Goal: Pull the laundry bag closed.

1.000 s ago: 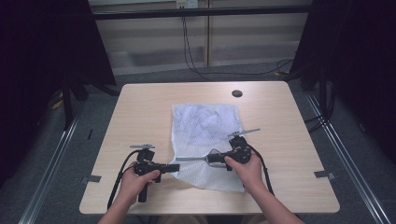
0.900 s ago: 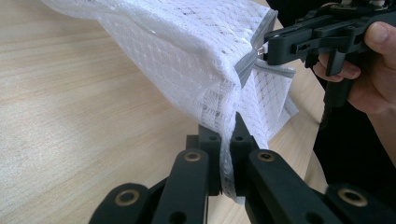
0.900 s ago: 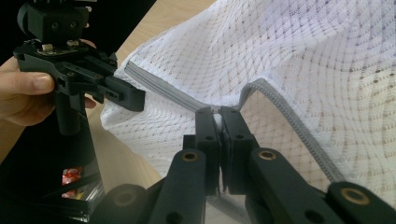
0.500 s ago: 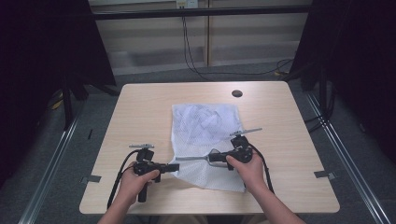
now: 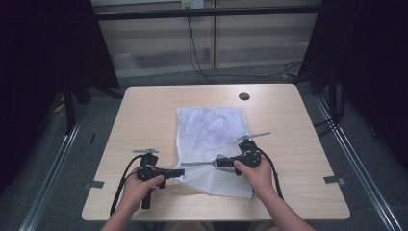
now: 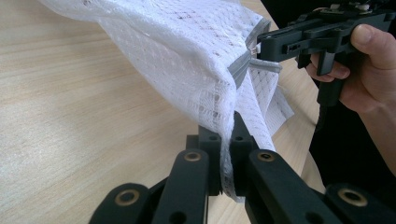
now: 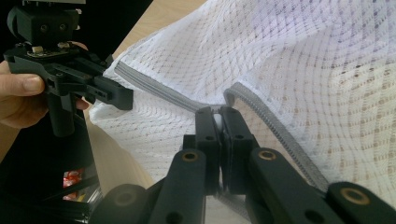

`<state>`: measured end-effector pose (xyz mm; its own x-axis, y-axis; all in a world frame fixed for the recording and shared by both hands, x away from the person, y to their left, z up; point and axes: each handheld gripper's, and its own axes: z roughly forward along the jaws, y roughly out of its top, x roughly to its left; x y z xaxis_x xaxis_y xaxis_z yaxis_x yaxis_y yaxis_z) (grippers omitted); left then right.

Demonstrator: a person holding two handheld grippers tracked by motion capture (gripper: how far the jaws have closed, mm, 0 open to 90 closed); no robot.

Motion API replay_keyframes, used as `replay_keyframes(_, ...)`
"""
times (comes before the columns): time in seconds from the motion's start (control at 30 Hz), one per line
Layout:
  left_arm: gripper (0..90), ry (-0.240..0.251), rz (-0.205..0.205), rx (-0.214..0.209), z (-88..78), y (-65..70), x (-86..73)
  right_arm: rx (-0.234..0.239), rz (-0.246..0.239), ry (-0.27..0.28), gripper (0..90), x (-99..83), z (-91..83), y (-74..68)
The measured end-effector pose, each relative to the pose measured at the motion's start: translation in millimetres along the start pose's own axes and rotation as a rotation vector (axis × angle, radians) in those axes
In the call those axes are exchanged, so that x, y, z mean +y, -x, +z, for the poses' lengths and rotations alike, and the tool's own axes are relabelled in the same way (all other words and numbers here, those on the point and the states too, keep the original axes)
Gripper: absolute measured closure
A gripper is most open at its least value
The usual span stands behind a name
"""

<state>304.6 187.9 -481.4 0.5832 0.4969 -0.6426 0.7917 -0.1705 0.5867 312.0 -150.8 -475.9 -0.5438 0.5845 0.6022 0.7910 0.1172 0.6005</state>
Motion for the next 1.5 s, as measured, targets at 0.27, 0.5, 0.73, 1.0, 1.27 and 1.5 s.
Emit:
replay_keyframes(0.27,88.6,0.002,0.001,-0.001,-3.0,1.0,-1.0,0.005,0.005,0.002,87.0,-0.6,-0.2,0.7)
replay_keyframes(0.5,88.6,-0.001,0.003,0.002,-3.5,0.5,-0.9,0.004,0.008,-0.005,87.0,-1.3,0.4,0.7)
replay_keyframes(0.73,88.6,0.0,-0.004,-0.001,-4.1,-0.1,-1.7,0.006,0.003,-0.006,87.1,-1.4,0.0,-0.4)
replay_keyframes(1.0,88.6,0.003,-0.009,0.011,-9.6,-2.7,-3.0,0.0,-0.007,0.0,87.1,-1.1,1.6,-7.3)
replay_keyframes(1.27,88.7,0.01,-0.025,0.005,-14.0,-2.8,-4.7,0.021,0.003,-0.001,87.1,-0.4,1.9,-9.2)
replay_keyframes(1.5,88.7,0.018,-0.026,0.032,-22.3,-8.9,-5.1,-0.011,0.005,0.008,87.1,-0.1,-5.5,-3.7)
